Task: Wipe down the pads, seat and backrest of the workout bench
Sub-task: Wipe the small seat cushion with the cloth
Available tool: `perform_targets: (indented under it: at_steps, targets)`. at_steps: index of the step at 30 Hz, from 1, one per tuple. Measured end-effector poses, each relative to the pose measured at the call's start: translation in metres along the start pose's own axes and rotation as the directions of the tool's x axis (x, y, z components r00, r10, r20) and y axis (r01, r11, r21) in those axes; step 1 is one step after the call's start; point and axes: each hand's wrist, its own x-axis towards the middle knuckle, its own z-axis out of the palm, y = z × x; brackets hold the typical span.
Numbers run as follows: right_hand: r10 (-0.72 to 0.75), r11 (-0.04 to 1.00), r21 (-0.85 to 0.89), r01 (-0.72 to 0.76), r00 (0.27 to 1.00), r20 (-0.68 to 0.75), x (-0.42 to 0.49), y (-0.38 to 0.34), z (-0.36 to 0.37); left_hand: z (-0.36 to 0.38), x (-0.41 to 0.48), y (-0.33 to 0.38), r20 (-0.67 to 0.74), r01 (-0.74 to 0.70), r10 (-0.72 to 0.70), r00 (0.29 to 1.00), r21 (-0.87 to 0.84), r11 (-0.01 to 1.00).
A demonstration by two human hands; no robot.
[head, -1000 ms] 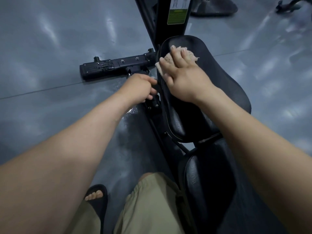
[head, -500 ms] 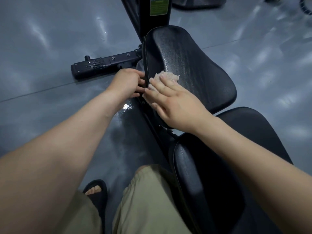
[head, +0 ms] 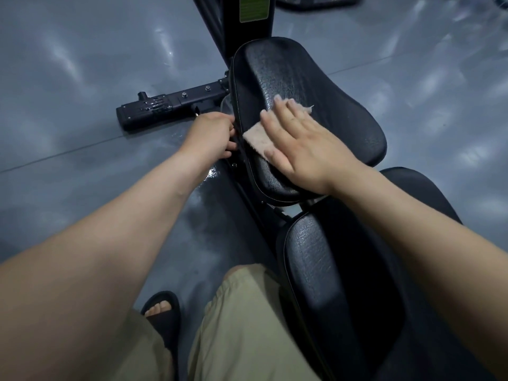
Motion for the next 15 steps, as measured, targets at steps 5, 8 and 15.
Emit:
perform_targets:
  at_steps: [5, 8, 15]
  targets:
    - [-0.057, 0.995, 0.081, 0.064, 0.994, -0.088, -0.011, -0.006, 0.007, 0.005, -0.001, -0.001, -0.026, -0.052, 0.054, 0.998, 0.056, 0.997]
    - [-0.150, 0.973, 0.149, 0.177, 0.973, -0.178, -0.032, -0.006, 0.013, 0.018, -0.002, -0.003, -0.007, -0.172, 0.176, 0.984, 0.173, 0.970]
    - [-0.226, 0.956, 0.154, 0.249, 0.962, -0.152, -0.061, 0.013, 0.014, 0.047, 0.001, -0.014, 0.000, -0.215, 0.222, 0.975, 0.251, 0.944]
